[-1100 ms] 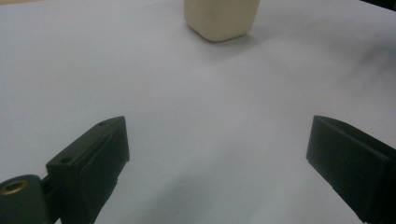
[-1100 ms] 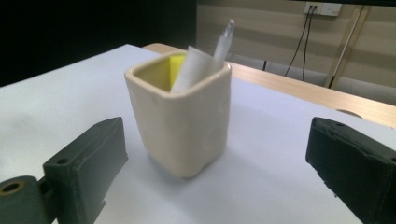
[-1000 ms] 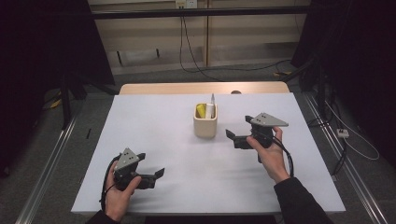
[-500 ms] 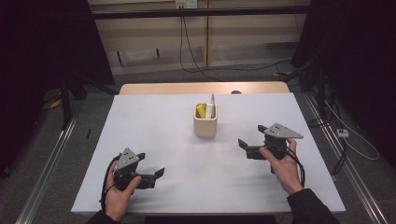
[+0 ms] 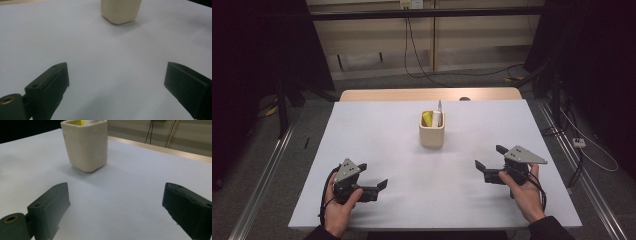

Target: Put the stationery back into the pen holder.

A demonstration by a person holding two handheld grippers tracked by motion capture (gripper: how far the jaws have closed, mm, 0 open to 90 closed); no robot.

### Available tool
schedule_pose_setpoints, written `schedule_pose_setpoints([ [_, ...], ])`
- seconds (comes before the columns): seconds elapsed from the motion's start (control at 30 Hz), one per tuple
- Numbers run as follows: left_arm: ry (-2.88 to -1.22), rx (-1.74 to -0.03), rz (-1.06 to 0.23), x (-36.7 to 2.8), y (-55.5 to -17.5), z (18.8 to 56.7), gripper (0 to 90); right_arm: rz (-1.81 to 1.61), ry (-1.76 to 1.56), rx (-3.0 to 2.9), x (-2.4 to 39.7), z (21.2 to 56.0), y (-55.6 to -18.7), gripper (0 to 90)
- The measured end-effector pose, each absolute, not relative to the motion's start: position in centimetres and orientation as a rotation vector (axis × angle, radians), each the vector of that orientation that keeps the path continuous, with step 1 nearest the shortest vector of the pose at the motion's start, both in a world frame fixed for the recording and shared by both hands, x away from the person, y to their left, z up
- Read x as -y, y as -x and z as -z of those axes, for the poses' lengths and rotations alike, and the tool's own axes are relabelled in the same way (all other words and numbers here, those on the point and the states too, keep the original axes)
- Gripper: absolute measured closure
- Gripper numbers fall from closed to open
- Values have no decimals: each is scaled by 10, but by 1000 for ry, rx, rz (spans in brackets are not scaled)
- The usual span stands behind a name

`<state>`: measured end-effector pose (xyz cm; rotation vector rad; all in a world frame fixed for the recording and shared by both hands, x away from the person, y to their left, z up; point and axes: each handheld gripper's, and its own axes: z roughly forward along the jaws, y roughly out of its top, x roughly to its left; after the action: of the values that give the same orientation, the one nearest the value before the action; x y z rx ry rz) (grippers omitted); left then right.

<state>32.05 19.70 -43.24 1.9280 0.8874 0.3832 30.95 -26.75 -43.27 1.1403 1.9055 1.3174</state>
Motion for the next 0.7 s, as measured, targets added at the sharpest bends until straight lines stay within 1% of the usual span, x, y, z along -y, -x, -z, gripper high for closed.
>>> schedule_pose_setpoints([
  [0.7, -1925, -888, -386, -198, -321, 433, 59, -1288, -1227, -1865, 289, 451, -276, 67],
])
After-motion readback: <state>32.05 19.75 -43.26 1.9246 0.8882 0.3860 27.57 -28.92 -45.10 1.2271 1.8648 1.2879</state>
